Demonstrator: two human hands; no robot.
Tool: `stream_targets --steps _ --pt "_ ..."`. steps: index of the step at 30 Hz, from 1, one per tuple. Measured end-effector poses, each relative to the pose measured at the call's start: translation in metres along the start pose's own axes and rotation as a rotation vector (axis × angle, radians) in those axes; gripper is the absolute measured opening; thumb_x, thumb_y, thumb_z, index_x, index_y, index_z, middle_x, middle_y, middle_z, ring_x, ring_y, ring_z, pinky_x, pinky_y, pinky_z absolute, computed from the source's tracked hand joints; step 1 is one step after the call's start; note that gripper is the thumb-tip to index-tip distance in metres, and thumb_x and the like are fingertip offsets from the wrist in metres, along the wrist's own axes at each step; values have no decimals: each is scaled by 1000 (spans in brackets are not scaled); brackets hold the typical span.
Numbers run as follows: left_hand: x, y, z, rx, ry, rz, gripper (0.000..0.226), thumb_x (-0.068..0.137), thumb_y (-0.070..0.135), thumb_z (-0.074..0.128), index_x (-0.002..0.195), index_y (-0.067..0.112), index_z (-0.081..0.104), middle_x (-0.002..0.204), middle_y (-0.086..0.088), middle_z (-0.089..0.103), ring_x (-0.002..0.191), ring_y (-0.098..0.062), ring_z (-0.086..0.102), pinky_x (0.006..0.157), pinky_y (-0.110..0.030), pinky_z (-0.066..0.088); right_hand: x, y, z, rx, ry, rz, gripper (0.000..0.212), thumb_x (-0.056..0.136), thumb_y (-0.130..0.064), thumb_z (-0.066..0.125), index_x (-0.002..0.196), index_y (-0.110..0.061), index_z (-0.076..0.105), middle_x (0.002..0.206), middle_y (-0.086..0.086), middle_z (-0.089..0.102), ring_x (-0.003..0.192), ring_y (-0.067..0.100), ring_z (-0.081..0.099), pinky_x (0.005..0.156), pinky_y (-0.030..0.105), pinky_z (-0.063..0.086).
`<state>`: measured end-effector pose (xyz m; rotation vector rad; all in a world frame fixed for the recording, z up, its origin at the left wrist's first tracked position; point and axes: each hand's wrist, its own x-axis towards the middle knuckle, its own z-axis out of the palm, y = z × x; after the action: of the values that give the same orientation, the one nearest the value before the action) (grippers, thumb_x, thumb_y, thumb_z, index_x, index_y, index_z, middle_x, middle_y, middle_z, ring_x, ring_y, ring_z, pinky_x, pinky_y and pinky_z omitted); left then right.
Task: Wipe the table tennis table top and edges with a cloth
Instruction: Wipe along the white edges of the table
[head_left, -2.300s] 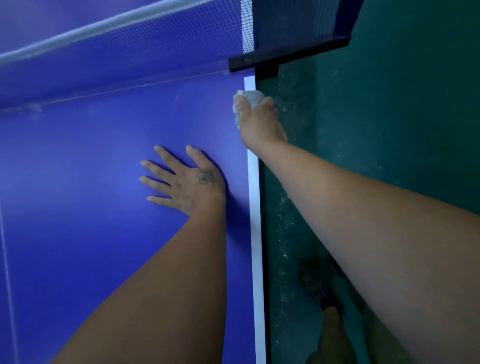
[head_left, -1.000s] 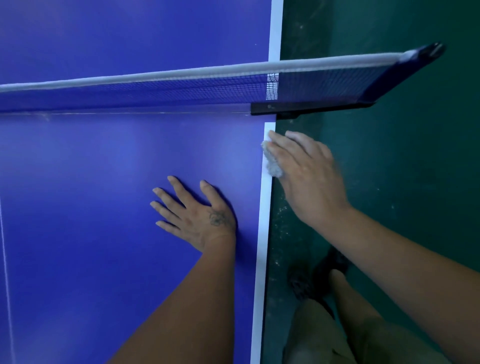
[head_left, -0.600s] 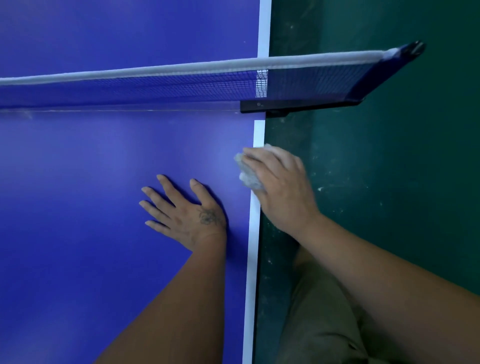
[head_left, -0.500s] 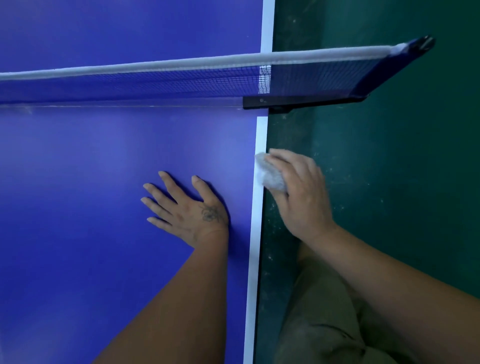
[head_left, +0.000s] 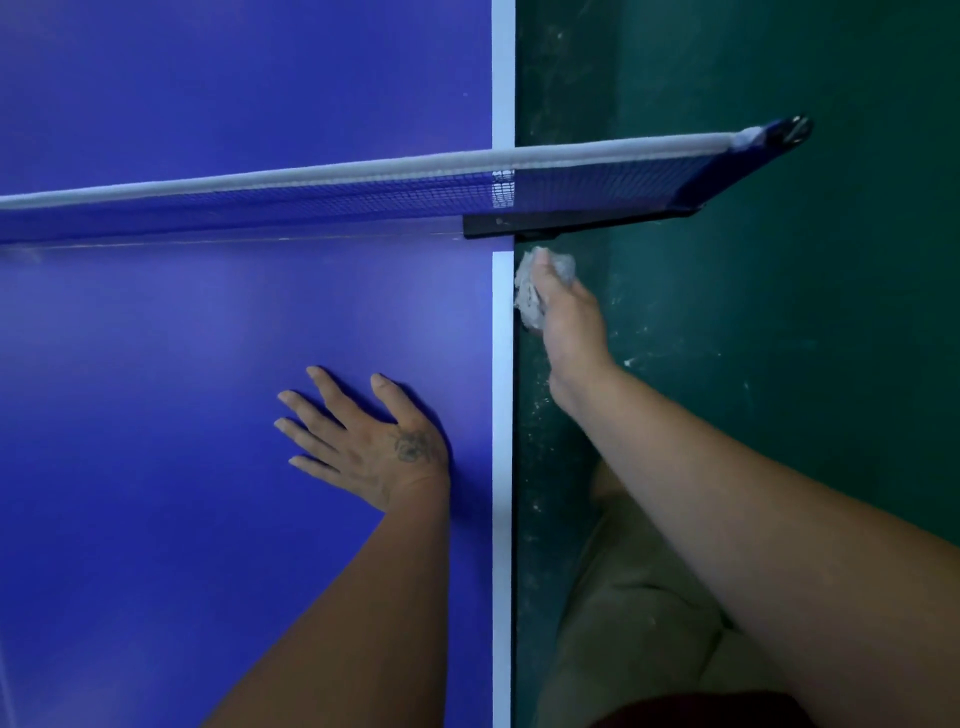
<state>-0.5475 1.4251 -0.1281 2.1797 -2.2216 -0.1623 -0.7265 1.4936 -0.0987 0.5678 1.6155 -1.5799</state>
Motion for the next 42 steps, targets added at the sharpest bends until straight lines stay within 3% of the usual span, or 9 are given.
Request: stream_targets --steps 3,7,14,20,27,33,38,40,42 --pt "-2 3 -6 -12 -24 0 73 106 62 27 171 30 24 181 -1 12 167 -29 5 133 -59 3 3 -1 -14 -32 -70 26 49 111 -40 57 96 5 67 85 -3 68 78 7 63 86 13 52" --pt "-3 9 -14 -39 -58 -4 69 109 59 32 171 29 24 181 -2 12 167 -29 4 133 -59 3 -13 6 -49 -13 -55 52 26 109 -41 60 101 -23 76 106 -4 81 109 16 75 105 32 55" --pt "-9 21 -44 -92 -201 30 68 114 45 43 172 19 21 181 -11 6 167 -35 0 133 -58 2 -38 -24 -122 8 51 18 20 108 -39 61 100 -25 74 91 -15 80 80 -4 75 67 14 57" --pt "-13 36 -80 -316 -373 216 56 113 35 52 162 10 43 170 -10 38 161 -29 29 131 -45 23 -45 -73 -148 -49 73 -67 23 109 -43 58 101 -28 73 99 -14 77 79 -8 73 70 17 59" --pt "-20 101 -137 -621 -242 576 36 109 36 59 141 20 65 134 9 65 119 -13 63 104 -39 54 -47 -103 -148 -102 98 -150 47 102 -65 57 110 -24 77 113 -5 79 113 19 73 111 47 54" --pt "17 199 -185 -781 -109 739 24 109 31 60 128 21 71 120 11 73 106 -2 67 86 -16 51 -20 -137 -144 -118 119 -212 36 105 -57 58 96 -25 72 104 -6 77 104 20 72 107 46 55" --pt "66 270 -179 -654 -213 707 23 110 29 59 129 20 69 111 15 69 98 11 62 81 -6 44 21 -173 -128 -204 87 -193 37 106 -59 55 102 -26 71 105 -6 76 95 10 70 84 22 53" --pt "84 292 -163 -564 -272 687 26 110 30 59 131 19 68 114 12 69 99 13 61 83 -4 42 38 -184 -117 -218 25 -154 39 107 -58 54 113 -22 70 111 -1 76 106 19 71 95 34 57" --pt "102 311 -144 -470 -345 649 32 109 34 60 137 19 65 125 6 70 110 5 63 91 -9 43 51 -194 -101 -253 -44 -131 40 110 -53 53 105 -17 69 103 -3 74 103 21 70 100 43 56"
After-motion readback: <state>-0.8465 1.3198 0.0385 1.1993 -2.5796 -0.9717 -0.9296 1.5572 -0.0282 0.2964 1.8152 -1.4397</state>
